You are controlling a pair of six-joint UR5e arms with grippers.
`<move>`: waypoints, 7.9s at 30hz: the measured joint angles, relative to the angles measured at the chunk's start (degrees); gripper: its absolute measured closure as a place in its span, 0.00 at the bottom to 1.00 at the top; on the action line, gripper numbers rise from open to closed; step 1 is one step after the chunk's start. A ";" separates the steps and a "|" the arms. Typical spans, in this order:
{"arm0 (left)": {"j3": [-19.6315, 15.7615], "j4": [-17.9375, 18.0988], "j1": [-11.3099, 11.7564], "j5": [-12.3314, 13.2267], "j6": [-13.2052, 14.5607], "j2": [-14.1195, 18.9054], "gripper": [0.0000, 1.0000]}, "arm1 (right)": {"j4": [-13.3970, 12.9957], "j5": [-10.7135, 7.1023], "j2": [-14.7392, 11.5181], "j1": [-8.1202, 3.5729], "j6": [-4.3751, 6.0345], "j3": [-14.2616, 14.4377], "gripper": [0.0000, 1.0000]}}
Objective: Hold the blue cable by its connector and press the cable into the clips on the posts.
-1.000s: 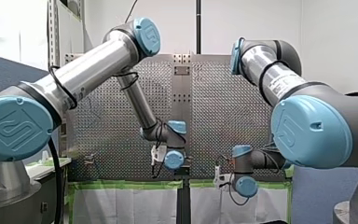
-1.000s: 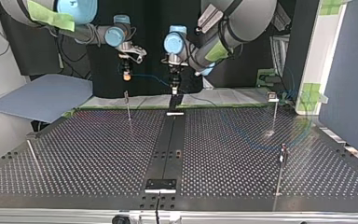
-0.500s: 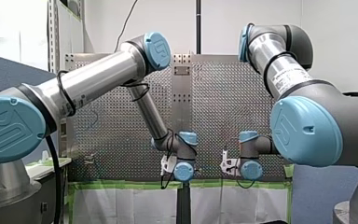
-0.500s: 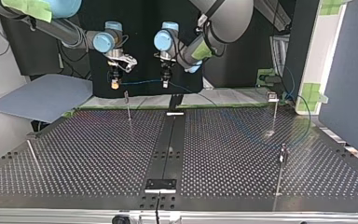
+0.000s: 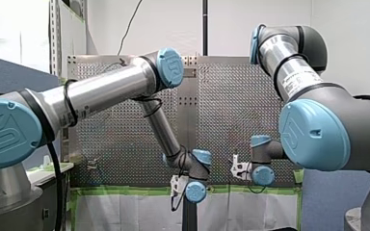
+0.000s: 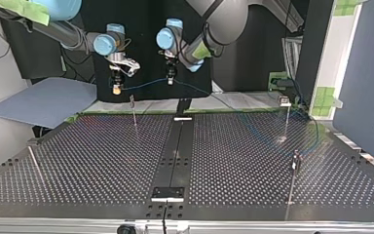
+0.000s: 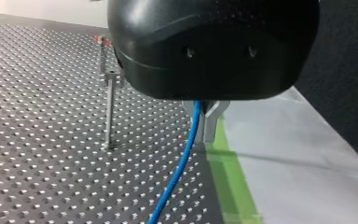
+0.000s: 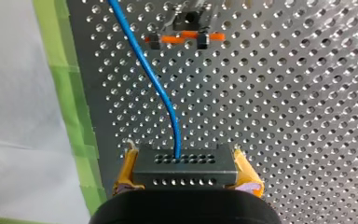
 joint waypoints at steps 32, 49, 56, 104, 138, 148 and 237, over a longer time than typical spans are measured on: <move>16.00 -8.66 -2.89 -1.41 -8.81 -7.97 1.00 | -2.30 -8.85 0.94 -7.88 -0.96 -0.17 1.00; 24.47 -14.22 -2.43 -1.26 -9.38 -7.53 1.00 | -2.43 -13.10 1.06 -10.78 0.88 -2.96 1.00; 26.15 -14.06 -2.26 -1.00 -9.62 -7.27 1.00 | -2.46 -13.41 1.13 -11.36 0.95 -3.27 1.00; 28.94 -13.16 0.87 4.75 -8.00 -8.01 1.00 | -3.03 -14.56 1.40 -13.59 2.40 -5.93 1.00; 37.47 -18.55 1.64 6.97 -10.41 -11.15 1.00 | -2.84 -15.93 2.06 -13.64 2.87 -9.96 1.00; 39.16 -20.23 3.07 6.42 -10.40 -10.90 1.00 | -0.75 -16.29 4.32 -13.54 3.16 -13.40 1.00; 31.53 -26.50 -4.22 8.02 0.34 -6.02 0.00 | 3.01 -21.95 6.23 -11.46 5.46 -19.96 1.00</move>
